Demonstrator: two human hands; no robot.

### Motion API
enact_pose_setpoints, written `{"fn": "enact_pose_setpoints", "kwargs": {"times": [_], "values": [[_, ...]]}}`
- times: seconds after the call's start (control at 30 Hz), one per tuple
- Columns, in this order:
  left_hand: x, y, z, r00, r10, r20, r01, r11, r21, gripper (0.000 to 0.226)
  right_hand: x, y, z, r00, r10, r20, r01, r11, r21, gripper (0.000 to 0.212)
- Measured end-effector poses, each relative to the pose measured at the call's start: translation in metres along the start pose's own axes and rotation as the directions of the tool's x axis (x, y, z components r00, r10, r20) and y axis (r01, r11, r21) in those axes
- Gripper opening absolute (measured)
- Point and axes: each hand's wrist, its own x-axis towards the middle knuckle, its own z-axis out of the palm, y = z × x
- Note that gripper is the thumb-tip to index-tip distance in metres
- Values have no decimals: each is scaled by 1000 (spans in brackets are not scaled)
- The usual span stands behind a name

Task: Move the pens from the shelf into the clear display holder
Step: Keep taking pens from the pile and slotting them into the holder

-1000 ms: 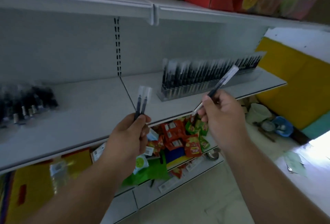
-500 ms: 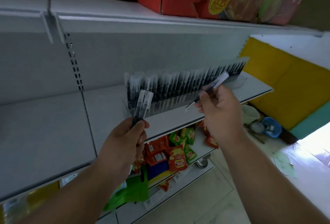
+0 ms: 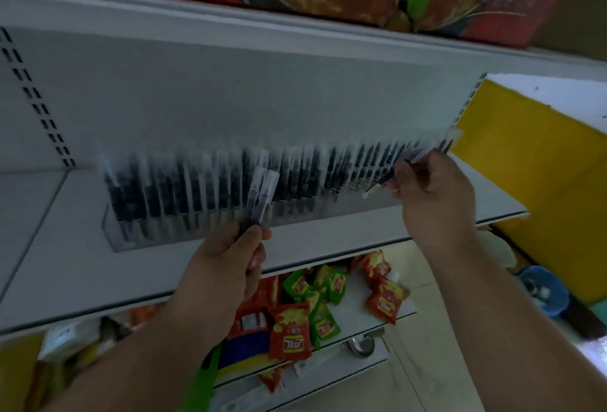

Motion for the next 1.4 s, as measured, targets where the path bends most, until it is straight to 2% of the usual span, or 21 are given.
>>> {"fn": "enact_pose_setpoints", "kwargs": {"times": [0.17, 0.37, 0.6, 0.73, 0.8, 0.87, 0.93, 1.0, 1.07, 1.13, 1.17, 1.27, 1.37, 1.4], "values": [[5, -14, 44, 991, 14, -130, -20, 999, -47, 26, 47, 29, 1, 990, -96, 108, 98, 995, -15, 19], [3, -21, 70, 977, 25, -214, -43, 996, -77, 26, 72, 34, 21, 947, -166, 276, 174, 985, -4, 24], [4, -25, 83, 971, 42, -235, -65, 993, -93, 25, 81, 31, 28, 895, -266, 359, 293, 956, -21, 25], [6, -29, 88, 975, 48, -217, -67, 995, -80, 25, 80, 44, 39, 851, -218, 478, 319, 937, -142, 25], [7, -29, 88, 976, 51, -211, -67, 995, -69, 25, 76, 50, 47, 839, -144, 524, 282, 940, -193, 24], [8, -29, 88, 977, 54, -208, -67, 996, -57, 25, 72, 51, 47, 862, -96, 498, 209, 962, -176, 22], [9, -28, 90, 977, 53, -207, -64, 997, -45, 25, 67, 48, 38, 896, -89, 435, 157, 980, -123, 25], [12, -28, 93, 980, 63, -191, -70, 997, -31, 24, 61, 40, 24, 911, -110, 396, 119, 993, 3, 28], [17, -28, 101, 984, 89, -155, -90, 996, 1, 23, 49, 29, 13, 854, -119, 507, 45, 987, 156, 25], [23, -30, 111, 987, 128, -102, -121, 990, 66, 21, 38, 22, 11, 754, -118, 646, -34, 976, 217, 20], [25, -31, 116, 987, 147, -69, -140, 985, 99, 21, 35, 21, 10, 737, -110, 666, -63, 971, 230, 18], [29, -31, 124, 985, 171, 0, -169, 974, 150, 26, 38, 22, 3, 748, -74, 659, -180, 934, 309, 15], [29, -32, 128, 988, 154, 17, -154, 979, 134, 25, 42, 25, -4, 720, -67, 691, -275, 886, 372, 14], [29, -33, 129, 990, 141, 16, -142, 982, 123, 25, 44, 27, -5, 731, -71, 679, -286, 871, 399, 14]]}}
